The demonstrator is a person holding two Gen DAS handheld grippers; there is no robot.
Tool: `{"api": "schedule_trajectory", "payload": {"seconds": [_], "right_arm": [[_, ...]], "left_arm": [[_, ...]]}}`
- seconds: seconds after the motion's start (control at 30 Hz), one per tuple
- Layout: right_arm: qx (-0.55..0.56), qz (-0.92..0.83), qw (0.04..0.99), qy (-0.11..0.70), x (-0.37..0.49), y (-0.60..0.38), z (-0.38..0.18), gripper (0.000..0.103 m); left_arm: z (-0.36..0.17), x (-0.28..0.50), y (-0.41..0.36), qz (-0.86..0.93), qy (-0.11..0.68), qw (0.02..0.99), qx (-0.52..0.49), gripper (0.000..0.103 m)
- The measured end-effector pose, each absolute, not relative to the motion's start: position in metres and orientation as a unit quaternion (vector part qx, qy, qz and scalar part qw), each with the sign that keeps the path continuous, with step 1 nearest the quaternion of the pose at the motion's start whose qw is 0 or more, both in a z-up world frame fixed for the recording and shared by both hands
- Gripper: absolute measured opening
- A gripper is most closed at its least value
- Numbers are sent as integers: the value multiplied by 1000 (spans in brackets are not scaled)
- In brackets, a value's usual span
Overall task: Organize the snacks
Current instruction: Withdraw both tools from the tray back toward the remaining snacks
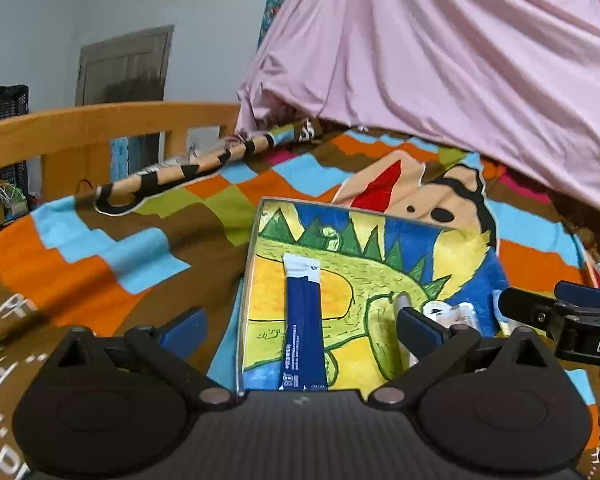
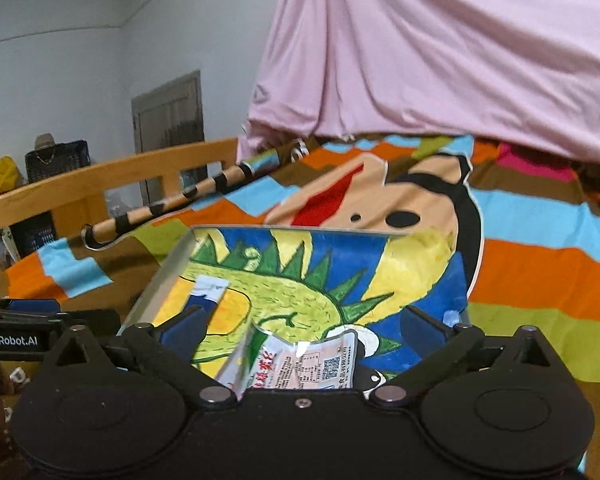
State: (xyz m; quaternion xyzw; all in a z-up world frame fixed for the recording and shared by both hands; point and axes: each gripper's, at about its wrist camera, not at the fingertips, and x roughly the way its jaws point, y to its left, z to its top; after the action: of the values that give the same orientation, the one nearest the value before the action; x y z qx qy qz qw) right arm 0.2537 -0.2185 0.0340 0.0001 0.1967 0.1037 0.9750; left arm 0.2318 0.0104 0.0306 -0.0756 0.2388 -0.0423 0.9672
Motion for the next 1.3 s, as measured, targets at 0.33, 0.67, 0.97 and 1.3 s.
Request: {"api": "schedule_trajectory", "payload": {"seconds": [0.33, 0.67, 0.97, 1.3], "right_arm": [[-23, 101, 986, 133, 170, -220, 52, 102], [-32, 87, 985, 143, 104, -226, 41, 102], [-36, 76, 979, 184, 68, -225, 20, 102], [-49, 78, 971, 222, 52, -219, -1, 102]], "left_arm": [[43, 166, 15, -48, 221, 971, -73, 102], [41, 112, 16, -66, 225, 970, -61, 102], [28, 81, 10, -87, 239, 967, -37, 103], [7, 69, 11, -88, 272, 958, -20, 102]]}}
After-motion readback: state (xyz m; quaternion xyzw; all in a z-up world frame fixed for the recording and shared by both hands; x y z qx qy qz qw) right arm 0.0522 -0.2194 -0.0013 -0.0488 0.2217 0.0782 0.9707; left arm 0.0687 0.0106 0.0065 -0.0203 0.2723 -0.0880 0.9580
